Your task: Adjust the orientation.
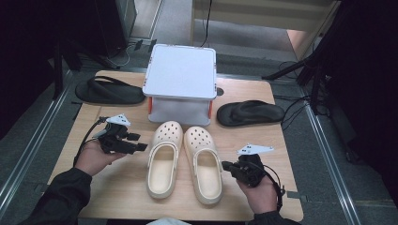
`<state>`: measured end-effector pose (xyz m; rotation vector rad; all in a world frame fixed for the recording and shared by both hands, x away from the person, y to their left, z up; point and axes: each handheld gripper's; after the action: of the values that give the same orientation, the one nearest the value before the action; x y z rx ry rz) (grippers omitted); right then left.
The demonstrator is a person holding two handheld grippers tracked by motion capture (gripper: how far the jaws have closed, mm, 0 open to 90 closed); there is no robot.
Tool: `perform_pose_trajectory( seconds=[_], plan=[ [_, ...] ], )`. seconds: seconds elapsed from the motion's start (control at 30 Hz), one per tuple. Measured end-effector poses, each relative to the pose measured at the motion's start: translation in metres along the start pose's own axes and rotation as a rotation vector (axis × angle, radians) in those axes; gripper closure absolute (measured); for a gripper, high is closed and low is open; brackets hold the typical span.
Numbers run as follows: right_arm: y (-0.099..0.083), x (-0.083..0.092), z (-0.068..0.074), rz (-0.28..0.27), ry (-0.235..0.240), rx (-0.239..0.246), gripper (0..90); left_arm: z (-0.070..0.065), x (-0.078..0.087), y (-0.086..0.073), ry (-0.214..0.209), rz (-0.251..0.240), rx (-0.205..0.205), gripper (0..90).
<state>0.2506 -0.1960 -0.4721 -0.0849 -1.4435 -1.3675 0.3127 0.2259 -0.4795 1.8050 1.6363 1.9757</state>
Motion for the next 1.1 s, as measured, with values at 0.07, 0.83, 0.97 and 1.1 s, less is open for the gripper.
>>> perform_pose_trajectory(
  seconds=[0.07,0.83,0.97,1.1],
  plan=[
    [-0.001,-0.001,0.003,0.015,-0.008,0.022,90.0,0.000,0.000,0.000,0.001,-0.001,0.003,42.2],
    [-0.014,-0.016,0.009,0.083,0.016,0.038,90.0,-0.003,-0.004,0.000,-0.007,0.014,-0.012,42.7],
    [-0.011,-0.020,0.012,0.084,0.027,0.031,90.0,-0.004,-0.006,0.001,-0.010,0.017,-0.017,42.9],
    [-0.008,-0.026,0.018,0.084,0.047,0.038,90.0,-0.005,-0.006,0.001,-0.009,0.019,-0.016,42.9]
  ],
)
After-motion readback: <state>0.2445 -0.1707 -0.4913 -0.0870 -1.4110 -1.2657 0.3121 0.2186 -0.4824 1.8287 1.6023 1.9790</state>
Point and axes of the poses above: each handheld gripper's, and its own axes: x roughly backward along the jaws, y roughly out of its top, z roughly to its left, and after that the axes turned 2 degrees about -x, right-handed
